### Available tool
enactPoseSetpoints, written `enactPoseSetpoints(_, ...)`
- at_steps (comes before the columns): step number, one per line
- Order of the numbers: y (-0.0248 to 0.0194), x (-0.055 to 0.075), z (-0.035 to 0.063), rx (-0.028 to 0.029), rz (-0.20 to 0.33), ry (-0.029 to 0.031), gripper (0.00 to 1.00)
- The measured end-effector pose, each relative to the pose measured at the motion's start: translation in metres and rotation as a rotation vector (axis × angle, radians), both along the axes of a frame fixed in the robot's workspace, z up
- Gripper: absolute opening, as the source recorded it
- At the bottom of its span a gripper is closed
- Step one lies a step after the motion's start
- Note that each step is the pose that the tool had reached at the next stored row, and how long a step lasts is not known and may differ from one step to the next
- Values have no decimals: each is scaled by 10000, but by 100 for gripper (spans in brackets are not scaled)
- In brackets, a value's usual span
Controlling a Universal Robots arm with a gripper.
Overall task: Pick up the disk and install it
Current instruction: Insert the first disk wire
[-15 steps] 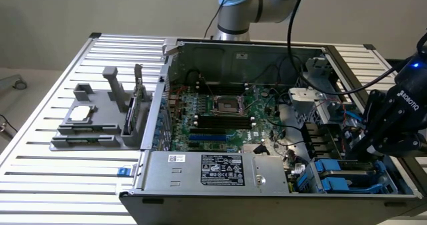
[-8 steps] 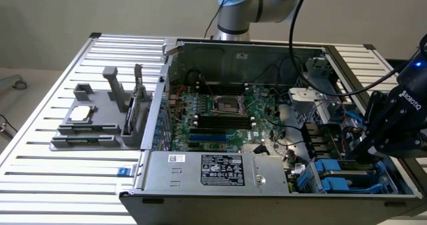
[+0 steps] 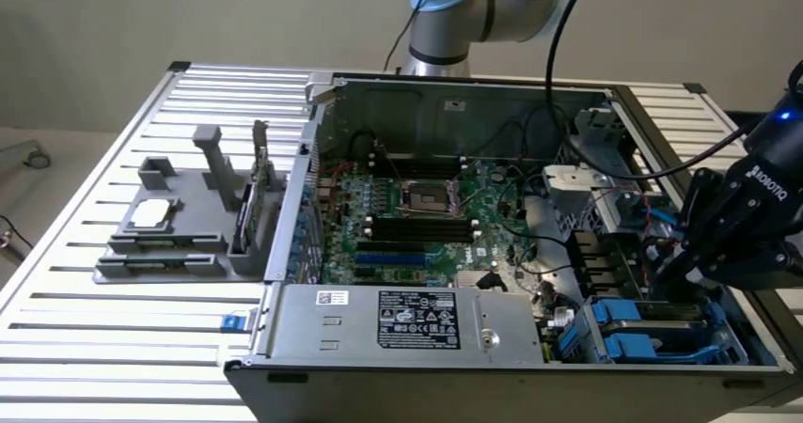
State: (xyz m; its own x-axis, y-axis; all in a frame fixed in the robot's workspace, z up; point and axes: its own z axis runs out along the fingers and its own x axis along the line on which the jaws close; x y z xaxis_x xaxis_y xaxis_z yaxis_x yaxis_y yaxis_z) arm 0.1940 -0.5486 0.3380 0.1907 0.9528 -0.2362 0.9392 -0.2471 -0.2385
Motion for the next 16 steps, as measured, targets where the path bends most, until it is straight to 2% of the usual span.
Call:
enactPoseSetpoints(2, 7, 44, -9, -2, -10, 44, 16)
enactPoseSetpoints(4, 7, 72, -12, -11, -24, 115, 16)
enactPoseSetpoints(13, 8, 167, -33, -195, -71, 666, 16)
enactPoseSetpoints(16, 7, 175, -52, -206, -72, 781, 16)
